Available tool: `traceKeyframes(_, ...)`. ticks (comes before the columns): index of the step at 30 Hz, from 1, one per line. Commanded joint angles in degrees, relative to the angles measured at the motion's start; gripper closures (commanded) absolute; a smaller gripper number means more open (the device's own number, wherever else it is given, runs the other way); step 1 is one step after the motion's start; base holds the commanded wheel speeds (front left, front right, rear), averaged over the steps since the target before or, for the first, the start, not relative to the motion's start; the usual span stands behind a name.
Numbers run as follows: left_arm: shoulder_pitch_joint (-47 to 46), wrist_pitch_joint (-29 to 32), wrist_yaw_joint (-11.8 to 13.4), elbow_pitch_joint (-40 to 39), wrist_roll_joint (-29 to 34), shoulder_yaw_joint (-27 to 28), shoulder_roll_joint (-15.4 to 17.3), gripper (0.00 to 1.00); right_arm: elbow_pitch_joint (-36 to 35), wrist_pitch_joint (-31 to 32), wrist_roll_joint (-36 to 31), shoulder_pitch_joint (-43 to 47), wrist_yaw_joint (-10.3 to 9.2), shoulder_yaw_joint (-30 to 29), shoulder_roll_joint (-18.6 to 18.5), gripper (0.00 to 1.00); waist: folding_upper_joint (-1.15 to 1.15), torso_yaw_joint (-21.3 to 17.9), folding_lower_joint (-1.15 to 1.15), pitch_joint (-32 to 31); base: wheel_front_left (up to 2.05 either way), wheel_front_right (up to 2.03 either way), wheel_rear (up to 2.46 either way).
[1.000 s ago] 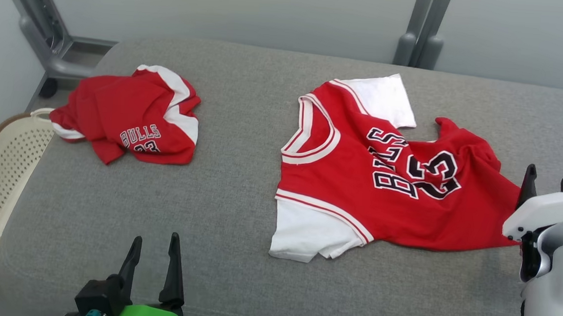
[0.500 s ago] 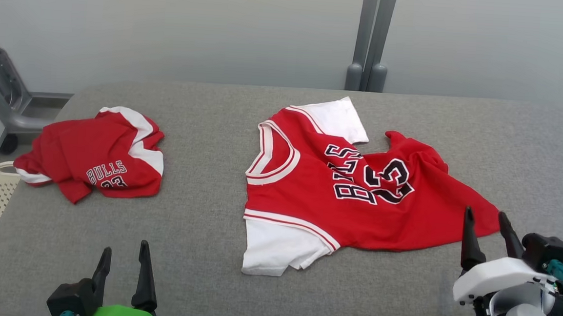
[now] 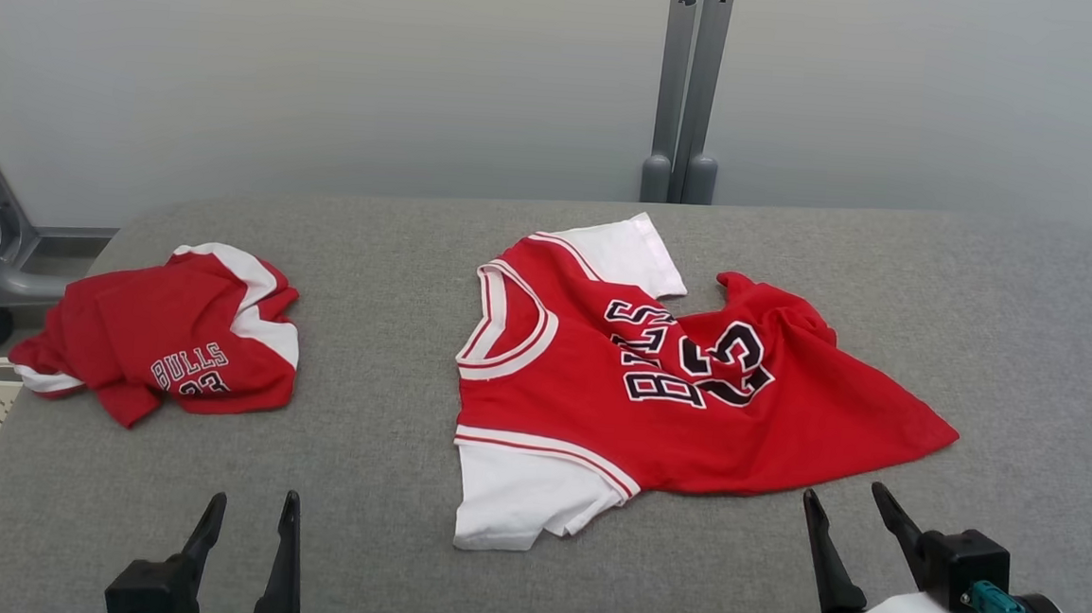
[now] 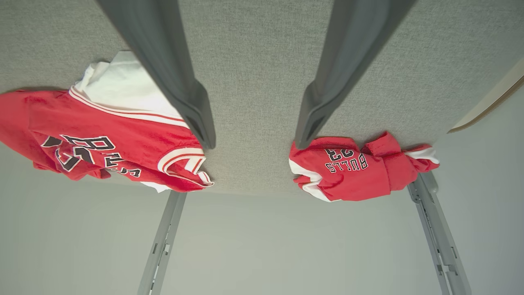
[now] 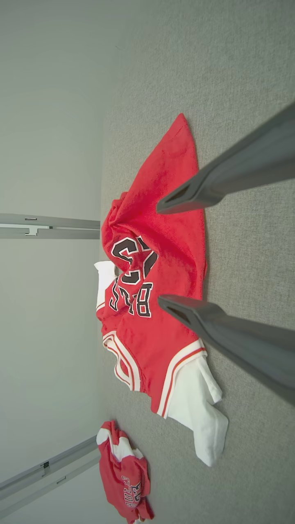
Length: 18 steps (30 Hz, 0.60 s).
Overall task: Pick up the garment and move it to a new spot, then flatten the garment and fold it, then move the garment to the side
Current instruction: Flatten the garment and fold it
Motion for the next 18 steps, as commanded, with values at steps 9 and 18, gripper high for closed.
traceKeyframes(9,4.48,1.05,0.93,-0.42,-1.12,0.58,1.15,0.00,-2.05,4.58,1.15,3.98,-0.04,-0.58,-0.14,0.00,0.00,-1.18,0.00,-0.55,0.00,0.00,0.00)
traceKeyframes(18,5.08,3.03,0.50,-1.35,-1.77,-0.63,1.15,0.00,-2.83,4.66,3.28,4.06,-0.04,-0.93,-0.14,0.00,0.00,-1.09,0.00,-0.16,0.00,0.00,0.00)
